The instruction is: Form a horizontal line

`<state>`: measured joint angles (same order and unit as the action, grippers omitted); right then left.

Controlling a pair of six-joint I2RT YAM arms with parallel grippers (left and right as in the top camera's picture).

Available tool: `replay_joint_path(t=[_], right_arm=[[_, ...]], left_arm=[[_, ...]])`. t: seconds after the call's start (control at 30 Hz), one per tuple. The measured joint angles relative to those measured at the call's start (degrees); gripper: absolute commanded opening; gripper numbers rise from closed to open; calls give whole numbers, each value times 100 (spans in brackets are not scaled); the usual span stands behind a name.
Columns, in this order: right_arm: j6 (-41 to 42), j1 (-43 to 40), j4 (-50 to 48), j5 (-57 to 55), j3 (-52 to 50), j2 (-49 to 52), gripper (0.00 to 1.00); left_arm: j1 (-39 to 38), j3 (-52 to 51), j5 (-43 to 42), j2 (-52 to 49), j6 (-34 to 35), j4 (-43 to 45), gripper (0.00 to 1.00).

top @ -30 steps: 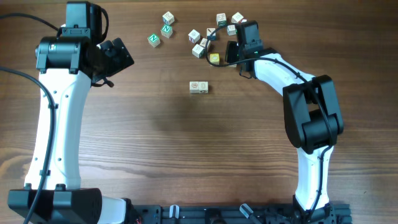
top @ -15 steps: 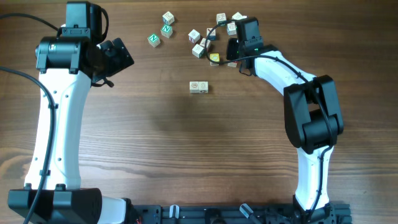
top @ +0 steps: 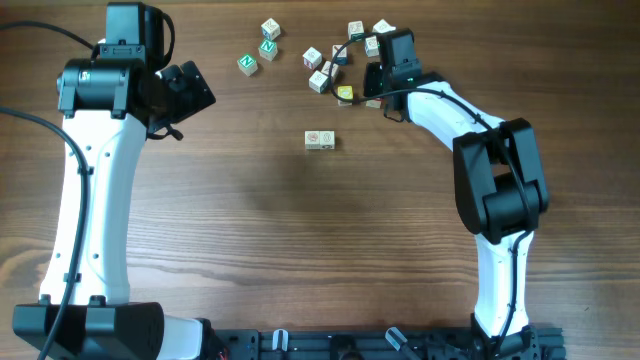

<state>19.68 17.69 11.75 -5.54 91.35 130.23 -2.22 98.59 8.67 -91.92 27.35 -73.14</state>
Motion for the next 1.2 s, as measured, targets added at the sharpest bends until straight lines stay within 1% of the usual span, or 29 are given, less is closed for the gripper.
replay_joint_path(t=[0.13, 0.3, 0.43, 0.57, 0.7, 0.87, 0.97, 1.03, 1.2], right_arm=[[-9, 0, 356, -9, 238, 7, 18], [-37, 0, 975, -9, 901, 7, 18], [-76, 0, 1453, -11, 1204, -46, 18], [-76, 0, 1891, -20, 1215, -348, 18], [-76, 0, 2529, -31, 1224, -870, 18], [15, 0, 3456, -26, 1266, -1523, 10], [105, 0, 4044, -7, 1292, -1681, 10], [155, 15, 4251, 0, 1272, -1685, 10], [238, 177, 4306, 22, 927, -1685, 11]], left_arm=[[0, 0, 0, 0, 0, 0, 100], [0, 0, 0, 0, 2, 0, 100], [0, 0, 0, 0, 0, 0, 100], [0, 0, 0, 0, 0, 0, 100], [0, 0, 0, 0, 0, 0, 100], [0, 0, 0, 0, 0, 0, 100], [0, 0, 0, 0, 0, 0, 100], [0, 0, 0, 0, 0, 0, 100], [0, 0, 0, 0, 0, 0, 100]])
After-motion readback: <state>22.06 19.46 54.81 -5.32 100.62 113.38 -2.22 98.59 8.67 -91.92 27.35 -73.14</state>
